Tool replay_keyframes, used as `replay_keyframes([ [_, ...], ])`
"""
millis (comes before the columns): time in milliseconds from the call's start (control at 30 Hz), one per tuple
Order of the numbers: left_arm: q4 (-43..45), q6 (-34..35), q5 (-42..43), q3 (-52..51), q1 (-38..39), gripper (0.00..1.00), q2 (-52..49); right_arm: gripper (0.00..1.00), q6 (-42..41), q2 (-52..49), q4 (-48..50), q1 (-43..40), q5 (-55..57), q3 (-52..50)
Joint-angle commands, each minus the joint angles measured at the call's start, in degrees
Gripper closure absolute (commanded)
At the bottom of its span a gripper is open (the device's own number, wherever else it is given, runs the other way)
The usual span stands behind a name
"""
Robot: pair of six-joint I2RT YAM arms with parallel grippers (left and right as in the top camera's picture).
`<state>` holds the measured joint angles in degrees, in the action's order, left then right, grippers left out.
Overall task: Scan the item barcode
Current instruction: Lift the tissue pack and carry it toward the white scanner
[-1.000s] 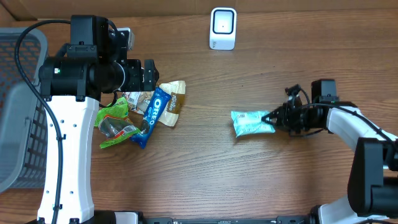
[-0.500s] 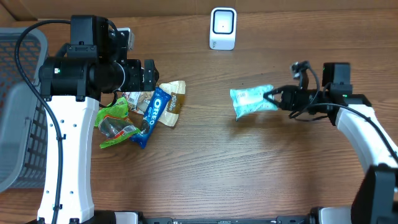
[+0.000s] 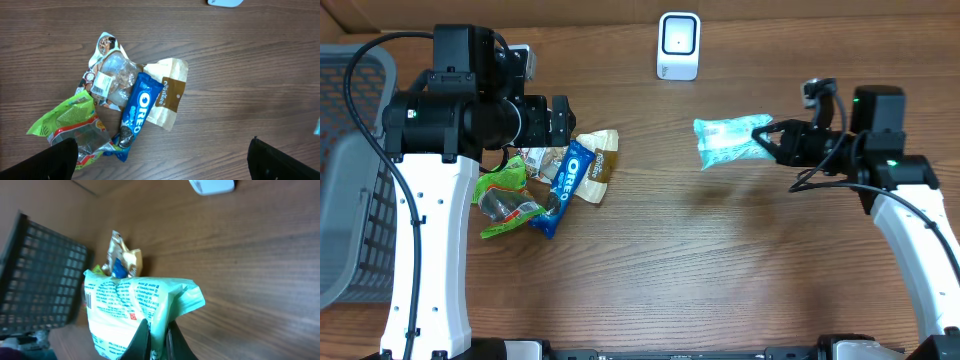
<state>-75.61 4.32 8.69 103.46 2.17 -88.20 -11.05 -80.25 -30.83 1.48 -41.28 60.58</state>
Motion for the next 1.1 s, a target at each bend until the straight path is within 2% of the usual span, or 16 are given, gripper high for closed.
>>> replay_keyframes([
  [0,0.0,0.6,-0.3,-0.2,0.0,0.00,-0.2,0.96,-1.2,1.4,-0.6,3.6,7.1,3.2],
  [200,0.0,0.6,-0.3,-0.2,0.0,0.00,-0.2,0.96,-1.4,1.4,-1.7,9.2,20.2,5.7],
  [467,0.0,0.6,-0.3,-0.2,0.0,0.00,-0.2,0.96,-2.1,-0.9,1.7,22.2,61.1,6.0],
  [600,0.0,0.6,-0.3,-0.2,0.0,0.00,-0.2,0.96,4.8,-5.3,8.7,27.3,74.3,6.0],
  [700,0.0,0.6,-0.3,-0.2,0.0,0.00,-0.2,0.96,13.1,-9.8,16.6,29.2,77.8,6.0],
  [1067,0.0,0.6,-0.3,-0.2,0.0,0.00,-0.2,0.96,41.9,-24.3,47.1,29.3,77.8,6.0],
])
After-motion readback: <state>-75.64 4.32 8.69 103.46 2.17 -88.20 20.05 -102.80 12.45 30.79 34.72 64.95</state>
